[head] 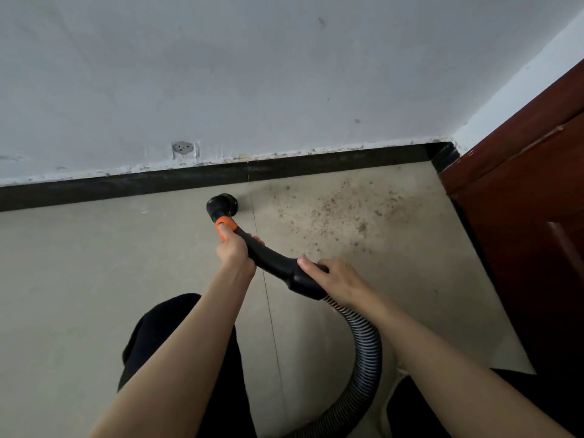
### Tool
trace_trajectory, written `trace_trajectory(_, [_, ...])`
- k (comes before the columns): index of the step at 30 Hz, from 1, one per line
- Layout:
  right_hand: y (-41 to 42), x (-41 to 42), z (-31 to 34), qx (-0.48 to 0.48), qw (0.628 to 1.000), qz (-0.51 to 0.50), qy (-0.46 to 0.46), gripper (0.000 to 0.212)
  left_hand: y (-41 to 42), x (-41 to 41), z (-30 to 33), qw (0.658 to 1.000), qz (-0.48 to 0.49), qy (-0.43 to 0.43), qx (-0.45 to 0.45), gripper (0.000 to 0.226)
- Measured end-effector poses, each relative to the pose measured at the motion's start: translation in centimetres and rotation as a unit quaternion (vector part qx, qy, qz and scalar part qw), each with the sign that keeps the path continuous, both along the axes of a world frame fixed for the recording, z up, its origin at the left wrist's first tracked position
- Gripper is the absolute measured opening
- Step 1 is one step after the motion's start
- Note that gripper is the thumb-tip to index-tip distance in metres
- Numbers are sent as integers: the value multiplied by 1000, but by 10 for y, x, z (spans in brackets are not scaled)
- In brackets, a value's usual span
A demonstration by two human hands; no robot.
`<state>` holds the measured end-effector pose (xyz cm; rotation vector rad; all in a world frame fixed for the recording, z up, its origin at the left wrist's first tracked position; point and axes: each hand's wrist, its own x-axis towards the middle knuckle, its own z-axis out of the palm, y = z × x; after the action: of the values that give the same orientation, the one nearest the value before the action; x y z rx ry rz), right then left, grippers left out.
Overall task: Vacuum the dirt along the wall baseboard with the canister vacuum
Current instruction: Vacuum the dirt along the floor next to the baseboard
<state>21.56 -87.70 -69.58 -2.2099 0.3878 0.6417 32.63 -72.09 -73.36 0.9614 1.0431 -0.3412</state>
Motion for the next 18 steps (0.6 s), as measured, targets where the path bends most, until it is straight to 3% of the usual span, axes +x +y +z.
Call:
trace_trajectory(4, [-16, 0, -17, 107, 990, -24, 91, 94, -12, -3, -18, 1000, -6, -18, -7, 44])
trace_trajectory(8, [-26, -2, -41, 134, 989, -25, 52, 94, -25, -1, -27, 999, -25, -42, -14, 48])
trace_trajectory(13, [-36, -4, -65, 145, 988, -44, 34, 71, -43, 8, -39, 997, -41, -58, 6, 48])
trace_trajectory(18, [-33, -2, -80, 117, 993, -3, 11, 61, -41, 10, -56, 998, -53, -37, 3, 48])
